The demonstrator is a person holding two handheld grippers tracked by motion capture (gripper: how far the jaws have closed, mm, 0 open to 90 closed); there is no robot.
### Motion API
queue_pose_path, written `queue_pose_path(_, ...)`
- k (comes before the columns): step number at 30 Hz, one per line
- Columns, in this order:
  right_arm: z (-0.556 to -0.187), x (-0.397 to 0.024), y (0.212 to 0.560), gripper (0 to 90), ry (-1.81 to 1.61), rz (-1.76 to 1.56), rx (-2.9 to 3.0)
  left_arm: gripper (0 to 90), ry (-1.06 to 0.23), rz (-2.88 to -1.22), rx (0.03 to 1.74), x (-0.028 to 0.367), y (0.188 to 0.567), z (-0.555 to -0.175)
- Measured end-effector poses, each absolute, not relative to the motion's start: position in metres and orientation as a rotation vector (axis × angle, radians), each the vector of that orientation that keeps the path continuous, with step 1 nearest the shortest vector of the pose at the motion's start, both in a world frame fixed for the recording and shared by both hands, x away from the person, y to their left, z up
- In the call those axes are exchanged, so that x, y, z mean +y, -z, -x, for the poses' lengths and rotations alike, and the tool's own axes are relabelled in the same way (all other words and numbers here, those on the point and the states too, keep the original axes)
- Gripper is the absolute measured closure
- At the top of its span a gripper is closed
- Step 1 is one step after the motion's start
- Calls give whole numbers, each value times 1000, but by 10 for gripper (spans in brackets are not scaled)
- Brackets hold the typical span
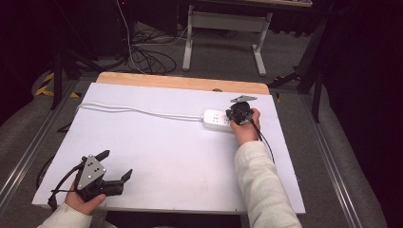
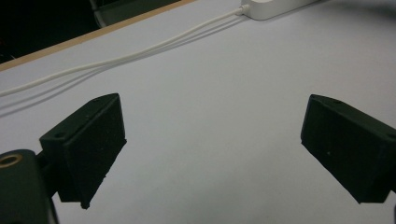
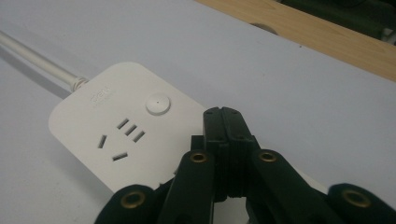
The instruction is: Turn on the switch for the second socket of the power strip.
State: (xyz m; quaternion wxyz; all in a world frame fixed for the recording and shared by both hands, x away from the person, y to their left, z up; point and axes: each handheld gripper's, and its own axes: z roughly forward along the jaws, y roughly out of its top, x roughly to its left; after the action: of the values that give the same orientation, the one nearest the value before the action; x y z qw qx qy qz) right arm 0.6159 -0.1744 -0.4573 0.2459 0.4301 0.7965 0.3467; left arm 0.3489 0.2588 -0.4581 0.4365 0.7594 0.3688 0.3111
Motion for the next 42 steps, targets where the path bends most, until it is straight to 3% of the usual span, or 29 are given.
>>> queue_pose_path(42,-616,-169,461,900,-955,-1222,2149,70,-768,-1885,919,258,457,-348)
